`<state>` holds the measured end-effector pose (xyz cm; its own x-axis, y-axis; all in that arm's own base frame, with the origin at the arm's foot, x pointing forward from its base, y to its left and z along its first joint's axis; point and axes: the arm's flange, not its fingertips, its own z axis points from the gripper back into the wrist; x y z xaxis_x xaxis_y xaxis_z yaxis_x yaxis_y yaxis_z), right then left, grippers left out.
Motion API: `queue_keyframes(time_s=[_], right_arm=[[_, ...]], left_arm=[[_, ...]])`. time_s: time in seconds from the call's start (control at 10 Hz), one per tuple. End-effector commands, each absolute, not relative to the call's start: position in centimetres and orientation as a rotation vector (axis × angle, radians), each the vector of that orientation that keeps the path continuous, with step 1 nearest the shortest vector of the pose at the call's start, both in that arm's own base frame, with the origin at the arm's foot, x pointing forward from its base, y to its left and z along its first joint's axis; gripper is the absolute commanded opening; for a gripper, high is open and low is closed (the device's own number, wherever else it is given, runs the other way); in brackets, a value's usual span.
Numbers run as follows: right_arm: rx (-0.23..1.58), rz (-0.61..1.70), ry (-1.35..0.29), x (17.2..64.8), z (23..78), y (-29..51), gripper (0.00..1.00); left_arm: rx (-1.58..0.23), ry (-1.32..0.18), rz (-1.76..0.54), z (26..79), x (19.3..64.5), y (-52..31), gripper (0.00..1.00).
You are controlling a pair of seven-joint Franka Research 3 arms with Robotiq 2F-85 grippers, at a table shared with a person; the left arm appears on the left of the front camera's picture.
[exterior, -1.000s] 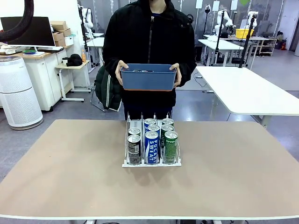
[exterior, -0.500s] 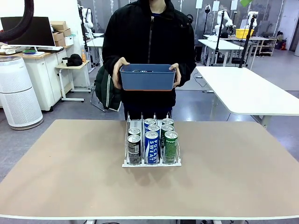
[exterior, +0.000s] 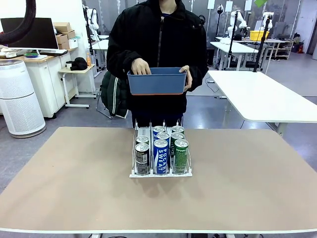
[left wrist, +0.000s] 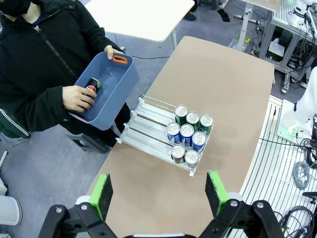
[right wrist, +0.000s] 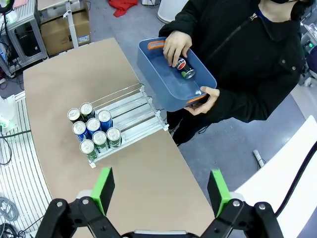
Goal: Fill the beverage cans into the dispenser.
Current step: Pick up the Pepsi coke handed by the human.
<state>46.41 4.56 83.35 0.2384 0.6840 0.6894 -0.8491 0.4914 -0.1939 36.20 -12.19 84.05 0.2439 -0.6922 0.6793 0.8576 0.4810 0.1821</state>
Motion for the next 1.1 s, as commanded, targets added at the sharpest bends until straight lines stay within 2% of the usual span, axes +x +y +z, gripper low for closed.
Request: queue_keyframes(time_s=[0.0,1.0], right_arm=[[0.226,1.066,-0.801,46.4,83.4,4.55,1.0],[0.226,1.066,-0.801,46.4,83.4,4.55,1.0]], left_arm=[[-0.257,-0.784,-1.069,84.03,36.1,-12.19,1.0],[-0.257,-0.784,-1.069,84.03,36.1,-12.19,1.0]])
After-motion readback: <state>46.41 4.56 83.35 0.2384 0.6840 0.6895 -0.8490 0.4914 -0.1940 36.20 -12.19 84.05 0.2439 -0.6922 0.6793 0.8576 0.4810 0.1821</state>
